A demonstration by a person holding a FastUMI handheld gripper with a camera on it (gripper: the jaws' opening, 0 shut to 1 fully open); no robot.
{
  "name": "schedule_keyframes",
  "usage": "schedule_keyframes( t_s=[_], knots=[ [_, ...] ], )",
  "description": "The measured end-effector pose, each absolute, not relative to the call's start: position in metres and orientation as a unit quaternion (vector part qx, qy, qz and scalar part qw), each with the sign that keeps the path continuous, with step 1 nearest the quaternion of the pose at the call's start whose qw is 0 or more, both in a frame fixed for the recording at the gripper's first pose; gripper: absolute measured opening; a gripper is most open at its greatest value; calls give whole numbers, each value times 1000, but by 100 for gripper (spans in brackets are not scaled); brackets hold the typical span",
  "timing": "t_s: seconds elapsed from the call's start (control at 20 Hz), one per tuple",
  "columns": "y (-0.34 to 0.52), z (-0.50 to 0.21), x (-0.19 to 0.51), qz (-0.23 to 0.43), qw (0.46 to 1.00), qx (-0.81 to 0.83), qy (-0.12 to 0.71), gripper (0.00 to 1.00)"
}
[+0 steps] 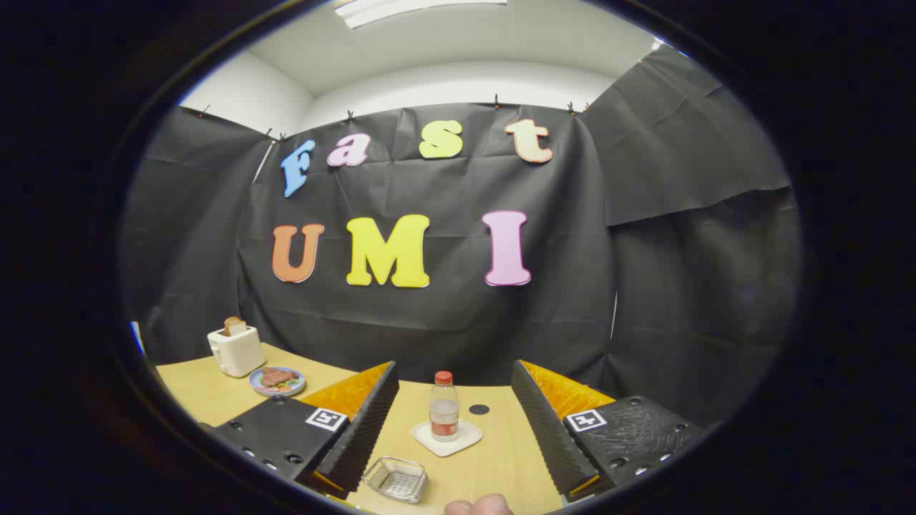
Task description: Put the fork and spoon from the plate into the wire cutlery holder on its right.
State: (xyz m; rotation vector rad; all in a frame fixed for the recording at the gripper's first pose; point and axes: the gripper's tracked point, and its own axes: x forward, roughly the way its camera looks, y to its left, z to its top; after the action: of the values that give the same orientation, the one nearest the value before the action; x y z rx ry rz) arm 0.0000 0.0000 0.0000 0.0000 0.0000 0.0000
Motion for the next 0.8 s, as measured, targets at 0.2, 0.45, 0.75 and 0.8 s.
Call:
schedule_keyframes(
  t_s=[0.2,0.45,0.75,0.8],
  knots=[
    [5,2,3,10,1000,0,1,95],
    [5,1,4,13,1000,2,3,95],
    [2,-10,6,8,1000,11,16,95],
    [3,-10,6,8,1000,11,17,95]
  ],
)
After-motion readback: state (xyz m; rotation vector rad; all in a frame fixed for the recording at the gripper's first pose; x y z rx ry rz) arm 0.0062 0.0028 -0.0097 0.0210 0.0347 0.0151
